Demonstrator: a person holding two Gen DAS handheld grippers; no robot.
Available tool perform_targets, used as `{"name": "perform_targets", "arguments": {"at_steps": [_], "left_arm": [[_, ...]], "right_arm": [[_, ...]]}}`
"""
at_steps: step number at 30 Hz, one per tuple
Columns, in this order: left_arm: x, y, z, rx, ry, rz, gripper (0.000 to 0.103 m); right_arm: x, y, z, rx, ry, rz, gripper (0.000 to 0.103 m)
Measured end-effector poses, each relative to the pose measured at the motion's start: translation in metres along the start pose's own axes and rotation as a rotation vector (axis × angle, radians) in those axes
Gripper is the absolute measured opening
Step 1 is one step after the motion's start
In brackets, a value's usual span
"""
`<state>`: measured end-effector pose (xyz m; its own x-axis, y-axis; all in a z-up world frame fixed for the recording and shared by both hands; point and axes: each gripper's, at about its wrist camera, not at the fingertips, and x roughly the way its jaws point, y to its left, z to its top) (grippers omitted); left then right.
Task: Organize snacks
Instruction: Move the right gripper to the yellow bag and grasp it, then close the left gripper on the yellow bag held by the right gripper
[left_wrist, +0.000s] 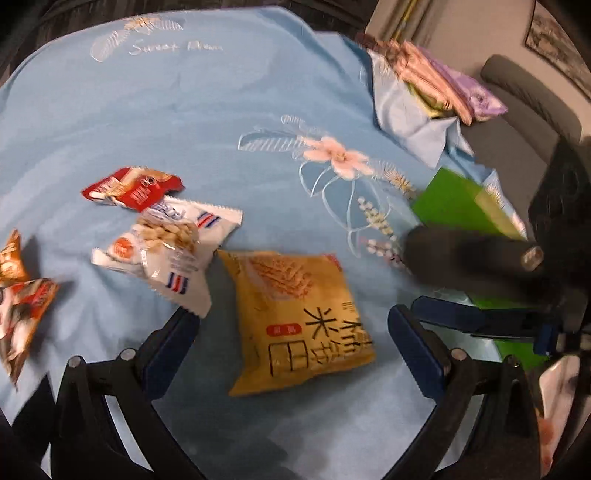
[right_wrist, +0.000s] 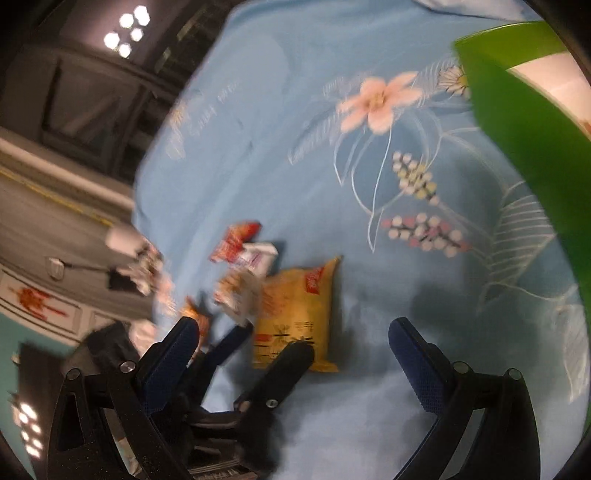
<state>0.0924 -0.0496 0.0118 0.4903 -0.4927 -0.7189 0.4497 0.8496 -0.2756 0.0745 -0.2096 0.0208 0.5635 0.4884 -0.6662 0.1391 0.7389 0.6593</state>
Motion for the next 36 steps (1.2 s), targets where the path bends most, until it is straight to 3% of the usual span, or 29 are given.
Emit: {"name": "perform_targets", "arguments": {"at_steps": [2,8,13,15,16,18,21,25,30,36], "left_arm": [[0.008,0.006,0.001,-0.042,0.007,-0.012,0.102],[0.002,0.023,0.004,-0.120,-0.039,-0.148,0.102],[0.000,0.019,0.004,-0.071,-0.009,-0.150,0.100],[0.003,0.019,0.004,-0.071,-0.007,-0.142,0.096],[0.004,0.020,0.005,-0.072,-0.007,-0.125,0.088],[0.006,0.017,0.005,-0.039,-0.002,-0.085,0.067],[0.004,0.012,0.002,-0.009,-0.004,-0.074,0.063],[0.001,0.016,0.001,-0.014,-0.001,-0.088,0.062],[-0.005,-0.001,0.003,0.069,-0.008,-0.034,0.061],[-0.024,-0.012,0.007,0.080,-0.045,-0.047,0.061]], "right_arm": [[0.015,0.003,0.003,-0.022,0.027,-0.051,0.103],[0.037,0.002,0.016,-0.014,0.048,0.004,0.103],[0.050,0.006,0.021,-0.021,0.040,0.042,0.096],[0.053,0.010,0.020,-0.052,0.052,0.008,0.086],[0.054,0.014,0.018,-0.091,0.057,-0.027,0.081],[0.055,0.017,0.014,-0.137,0.056,-0.089,0.056],[0.055,0.006,0.013,-0.073,0.052,-0.022,0.042],[0.049,-0.003,0.014,-0.036,0.036,0.032,0.038],[0.040,0.001,0.011,-0.050,0.029,0.050,0.038],[0.015,0.006,0.006,-0.059,-0.016,0.089,0.035]]}}
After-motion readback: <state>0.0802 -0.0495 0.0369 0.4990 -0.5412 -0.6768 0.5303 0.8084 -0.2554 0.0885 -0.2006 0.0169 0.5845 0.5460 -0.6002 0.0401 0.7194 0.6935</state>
